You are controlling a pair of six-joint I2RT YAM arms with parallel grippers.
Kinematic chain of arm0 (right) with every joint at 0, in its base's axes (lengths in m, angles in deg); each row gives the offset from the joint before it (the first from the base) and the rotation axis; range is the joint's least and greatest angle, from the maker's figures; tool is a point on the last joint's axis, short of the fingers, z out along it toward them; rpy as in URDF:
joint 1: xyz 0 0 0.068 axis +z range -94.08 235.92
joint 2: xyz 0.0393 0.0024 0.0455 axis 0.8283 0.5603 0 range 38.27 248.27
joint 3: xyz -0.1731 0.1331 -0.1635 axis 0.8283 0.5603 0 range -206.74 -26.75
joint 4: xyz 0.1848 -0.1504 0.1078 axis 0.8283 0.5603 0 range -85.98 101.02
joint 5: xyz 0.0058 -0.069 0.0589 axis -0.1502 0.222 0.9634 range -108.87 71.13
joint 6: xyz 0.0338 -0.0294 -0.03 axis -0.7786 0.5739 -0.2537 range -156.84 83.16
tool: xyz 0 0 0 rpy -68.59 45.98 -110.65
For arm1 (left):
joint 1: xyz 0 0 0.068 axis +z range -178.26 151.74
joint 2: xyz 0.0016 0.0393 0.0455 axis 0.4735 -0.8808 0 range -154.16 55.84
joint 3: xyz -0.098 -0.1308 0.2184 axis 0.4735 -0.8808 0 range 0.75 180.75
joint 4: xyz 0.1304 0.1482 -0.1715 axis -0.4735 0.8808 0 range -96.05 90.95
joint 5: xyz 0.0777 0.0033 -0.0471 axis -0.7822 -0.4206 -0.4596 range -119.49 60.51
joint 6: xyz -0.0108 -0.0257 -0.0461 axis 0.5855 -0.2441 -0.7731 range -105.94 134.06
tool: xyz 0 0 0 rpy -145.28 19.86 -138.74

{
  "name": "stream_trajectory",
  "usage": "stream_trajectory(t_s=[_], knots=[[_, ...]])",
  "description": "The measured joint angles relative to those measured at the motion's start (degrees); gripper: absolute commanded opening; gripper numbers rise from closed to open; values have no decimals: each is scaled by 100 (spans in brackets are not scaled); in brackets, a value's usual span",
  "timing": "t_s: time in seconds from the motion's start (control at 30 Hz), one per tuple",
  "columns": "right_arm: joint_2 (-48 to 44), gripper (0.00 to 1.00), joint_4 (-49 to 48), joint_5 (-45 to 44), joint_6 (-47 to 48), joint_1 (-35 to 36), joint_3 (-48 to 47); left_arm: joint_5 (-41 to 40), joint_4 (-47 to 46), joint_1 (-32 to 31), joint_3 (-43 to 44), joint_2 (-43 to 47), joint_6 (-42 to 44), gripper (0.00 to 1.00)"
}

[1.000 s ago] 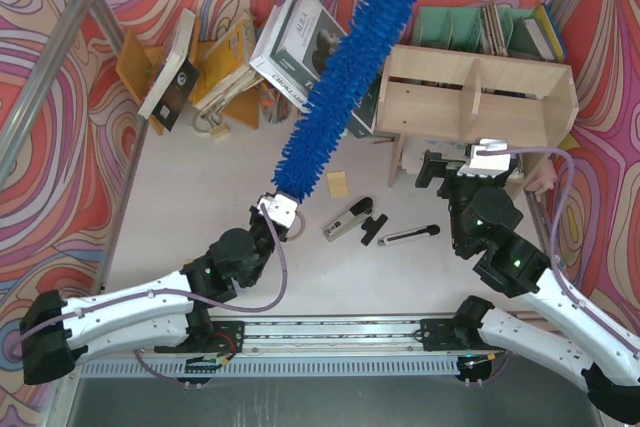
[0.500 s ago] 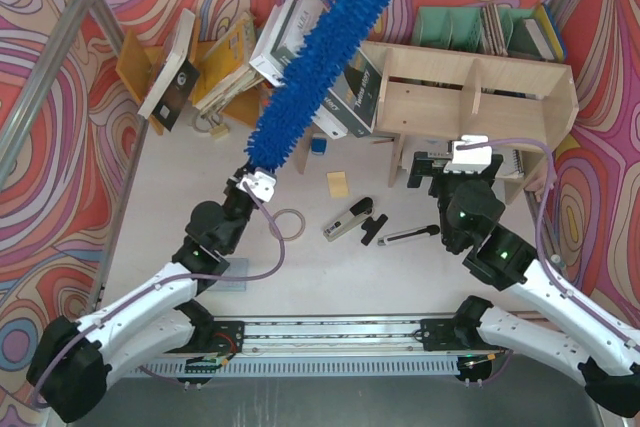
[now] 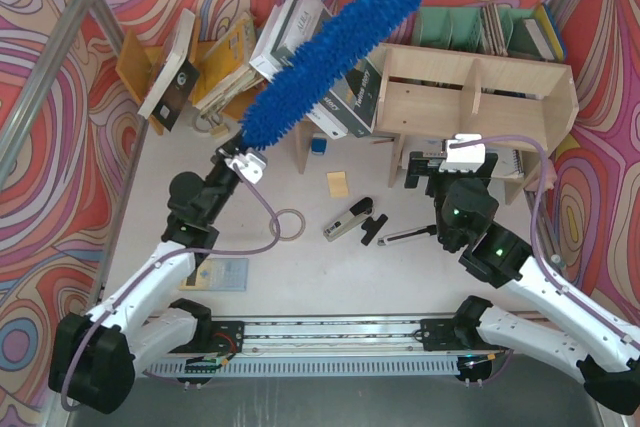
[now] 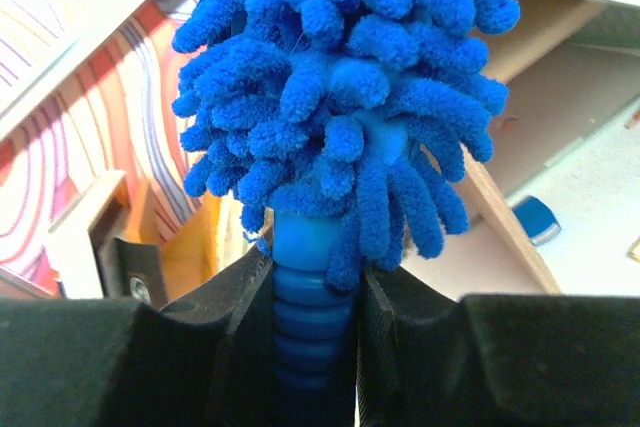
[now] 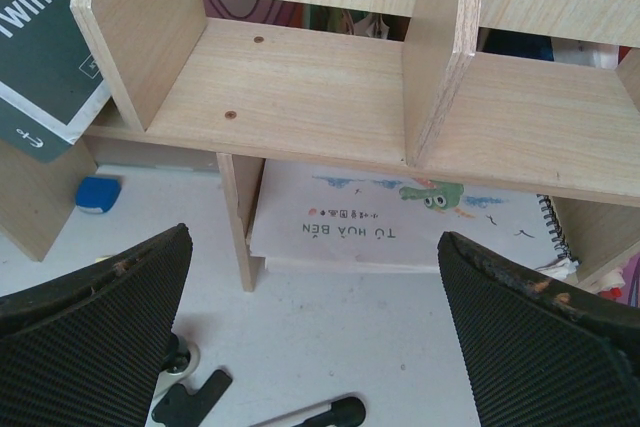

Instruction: Dust the bookshelf with a duster

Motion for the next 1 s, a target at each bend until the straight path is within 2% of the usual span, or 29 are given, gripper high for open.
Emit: stream_trajectory(t_s=[0.33,0.57,0.8,1.0], knots=[[72,99,4,-9,0,0,0,848,85,769,634,0,-26,0],[173,99,20,-26,-2,0,0,1279,-72,785,584,-140,-249,0],[184,99,55,-28,-4,0,0,1541,-411,763,459,-691,-503,0],[188,99,55,-31,-4,0,0,1624,-592,442,367,-1117,-516,0]])
